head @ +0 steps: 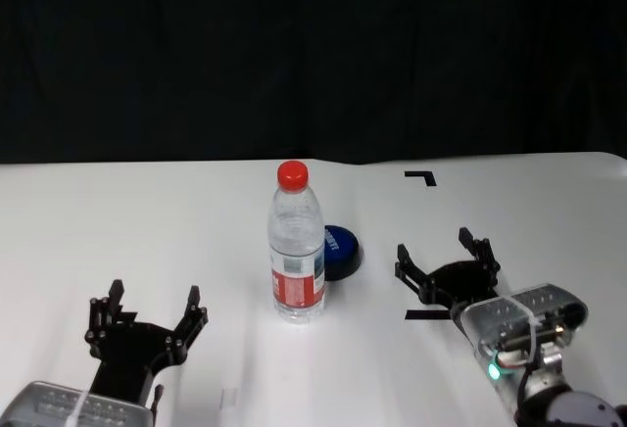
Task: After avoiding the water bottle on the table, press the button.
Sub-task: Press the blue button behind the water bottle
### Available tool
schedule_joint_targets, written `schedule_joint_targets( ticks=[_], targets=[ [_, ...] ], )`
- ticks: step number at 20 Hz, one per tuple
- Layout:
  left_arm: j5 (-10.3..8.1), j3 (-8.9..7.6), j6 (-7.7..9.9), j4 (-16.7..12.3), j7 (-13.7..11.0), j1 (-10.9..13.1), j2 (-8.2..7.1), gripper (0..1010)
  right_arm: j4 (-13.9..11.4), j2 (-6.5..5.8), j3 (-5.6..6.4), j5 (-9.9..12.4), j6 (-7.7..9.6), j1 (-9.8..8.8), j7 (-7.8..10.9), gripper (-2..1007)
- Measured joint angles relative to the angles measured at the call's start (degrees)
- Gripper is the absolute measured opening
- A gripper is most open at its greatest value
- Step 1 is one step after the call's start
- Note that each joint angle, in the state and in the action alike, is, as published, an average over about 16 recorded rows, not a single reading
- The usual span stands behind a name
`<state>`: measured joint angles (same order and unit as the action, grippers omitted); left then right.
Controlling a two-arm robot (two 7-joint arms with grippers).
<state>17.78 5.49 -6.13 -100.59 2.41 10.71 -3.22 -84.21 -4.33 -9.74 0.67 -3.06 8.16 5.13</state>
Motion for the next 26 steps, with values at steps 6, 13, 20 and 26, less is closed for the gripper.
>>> schedule_joint_targets(
  ticks=[6,13,20,26],
  targets=[
    [0.0,0.0,0.0,0.0,0.0,0.0,0.0,1009,2.8,0.28,0.23,-0.4,-0.48,2.21,0.84,1003],
    [0.0,0.0,0.0,0.0,0.0,0.0,0.0,1009,6.0,0.64,0.3,-0.9,-1.02,4.86,1.22,1003],
    [0.0,0.0,0.0,0.0,0.0,0.0,0.0,1009,9.0,1.21,0.16,-1.4,-1.66,7.5,1.07,1003],
    [0.0,0.0,0.0,0.0,0.0,0.0,0.0,1009,11.6,1.71,-0.13,-1.9,-2.33,9.51,0.94,1003]
  ],
)
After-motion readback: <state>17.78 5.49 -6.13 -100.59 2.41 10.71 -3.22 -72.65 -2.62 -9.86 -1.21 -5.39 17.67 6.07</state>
